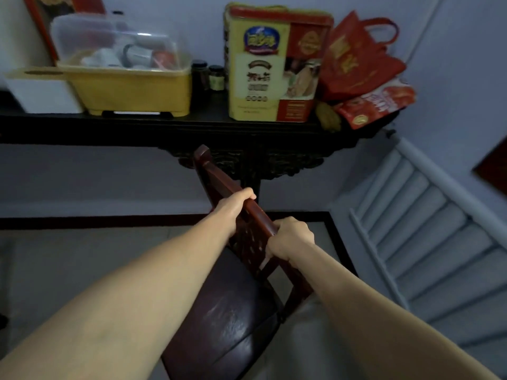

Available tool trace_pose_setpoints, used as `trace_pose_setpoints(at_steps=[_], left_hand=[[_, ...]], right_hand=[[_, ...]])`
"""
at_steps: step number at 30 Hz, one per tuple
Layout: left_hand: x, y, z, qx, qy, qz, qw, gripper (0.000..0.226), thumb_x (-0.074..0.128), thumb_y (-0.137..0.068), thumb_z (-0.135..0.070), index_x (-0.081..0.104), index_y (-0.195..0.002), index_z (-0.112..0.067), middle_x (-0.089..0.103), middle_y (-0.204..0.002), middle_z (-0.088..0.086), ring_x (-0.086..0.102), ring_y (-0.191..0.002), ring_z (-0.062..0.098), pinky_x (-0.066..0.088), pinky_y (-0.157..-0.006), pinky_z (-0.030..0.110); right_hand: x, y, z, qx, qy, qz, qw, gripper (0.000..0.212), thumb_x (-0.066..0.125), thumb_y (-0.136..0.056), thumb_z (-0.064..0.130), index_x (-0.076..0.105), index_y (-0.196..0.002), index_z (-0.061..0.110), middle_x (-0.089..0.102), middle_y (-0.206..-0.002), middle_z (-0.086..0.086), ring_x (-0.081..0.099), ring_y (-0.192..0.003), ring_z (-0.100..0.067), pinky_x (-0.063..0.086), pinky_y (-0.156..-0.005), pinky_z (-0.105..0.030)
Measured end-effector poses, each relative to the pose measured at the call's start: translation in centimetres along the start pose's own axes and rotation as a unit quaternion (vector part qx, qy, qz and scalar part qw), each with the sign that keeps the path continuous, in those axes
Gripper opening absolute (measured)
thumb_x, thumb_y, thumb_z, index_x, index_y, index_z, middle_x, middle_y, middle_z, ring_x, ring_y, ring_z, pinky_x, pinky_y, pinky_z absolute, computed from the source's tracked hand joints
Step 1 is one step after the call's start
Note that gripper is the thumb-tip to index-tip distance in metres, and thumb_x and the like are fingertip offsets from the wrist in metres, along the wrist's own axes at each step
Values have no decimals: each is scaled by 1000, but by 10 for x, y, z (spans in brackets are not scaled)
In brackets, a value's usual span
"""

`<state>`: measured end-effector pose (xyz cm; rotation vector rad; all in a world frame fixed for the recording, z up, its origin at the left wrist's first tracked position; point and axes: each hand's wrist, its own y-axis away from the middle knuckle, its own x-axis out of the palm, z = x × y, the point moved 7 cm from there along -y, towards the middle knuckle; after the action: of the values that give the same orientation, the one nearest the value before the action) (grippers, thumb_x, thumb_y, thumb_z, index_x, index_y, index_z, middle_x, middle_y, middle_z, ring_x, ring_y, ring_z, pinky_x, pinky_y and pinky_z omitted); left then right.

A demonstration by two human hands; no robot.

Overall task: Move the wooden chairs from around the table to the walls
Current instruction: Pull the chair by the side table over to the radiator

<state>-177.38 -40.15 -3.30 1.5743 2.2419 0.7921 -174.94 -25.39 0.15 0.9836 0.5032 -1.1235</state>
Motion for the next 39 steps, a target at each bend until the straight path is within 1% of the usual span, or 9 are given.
trace_pose_setpoints(at_steps=[2,7,12,16,23,28,33,36,39], left_hand=[[38,3,3,-1,-20,17,1000,37,68,-60,-27,62,-90,-6,63,-91,14,62,-81,32,52,-91,43],[125,8,20,-6,-58,53,997,23,67,-62,-26,60,-77,-9,63,-91,12,61,-81,29,52,-87,38],[200,15,45,-12,-88,89,992,18,68,-61,-27,61,-69,-13,62,-77,6,60,-74,24,50,-77,32],[252,23,68,-23,-109,122,986,20,69,-58,-28,61,-71,-14,63,-83,8,62,-82,26,53,-90,37],[325,34,100,-44,-133,178,974,12,68,-63,-22,61,-69,-14,62,-76,6,62,-80,26,54,-90,39],[377,35,120,-68,-166,233,956,11,70,-68,-23,64,-68,-14,64,-77,6,63,-81,24,54,-86,36],[425,35,135,-91,-190,276,938,21,72,-72,-29,66,-83,-12,63,-77,4,60,-73,20,49,-70,29],[449,37,145,-108,-197,296,928,47,75,-71,-28,64,-112,-7,64,-81,6,60,-73,20,50,-70,30],[472,42,156,-109,-207,304,923,61,76,-71,-29,58,-124,-6,64,-88,8,60,-75,20,50,-65,27]], right_hand=[[-20,1,-30,22,-14,-15,1000,29,67,-67,8,66,-90,26,58,-62,1,55,-48,-13,41,-41,-19],[-61,5,-102,68,-41,-36,996,21,66,-65,8,63,-78,24,58,-62,0,55,-50,-14,42,-43,-19],[-92,14,-171,104,-62,-45,992,28,69,-63,9,68,-87,23,63,-70,0,59,-59,-14,48,-51,-21],[-112,22,-223,132,-67,-58,987,27,69,-64,8,68,-86,23,62,-67,1,58,-58,-12,48,-51,-21],[-133,33,-294,185,-60,-83,977,35,71,-63,10,67,-93,28,60,-69,3,55,-60,-11,47,-57,-22],[-149,41,-336,231,-86,-101,964,37,70,-61,13,69,-95,29,65,-79,0,59,-64,-14,41,-47,-17],[-162,46,-371,272,-83,-123,951,31,71,-63,14,65,-91,25,60,-74,0,56,-62,-16,40,-48,-19],[-166,48,-393,284,-83,-139,945,25,66,-68,12,61,-89,24,56,-72,1,55,-63,-17,42,-54,-21],[-171,48,-416,287,-73,-149,943,15,61,-74,14,54,-86,16,55,-79,-4,57,-74,-25,47,-63,-28]])
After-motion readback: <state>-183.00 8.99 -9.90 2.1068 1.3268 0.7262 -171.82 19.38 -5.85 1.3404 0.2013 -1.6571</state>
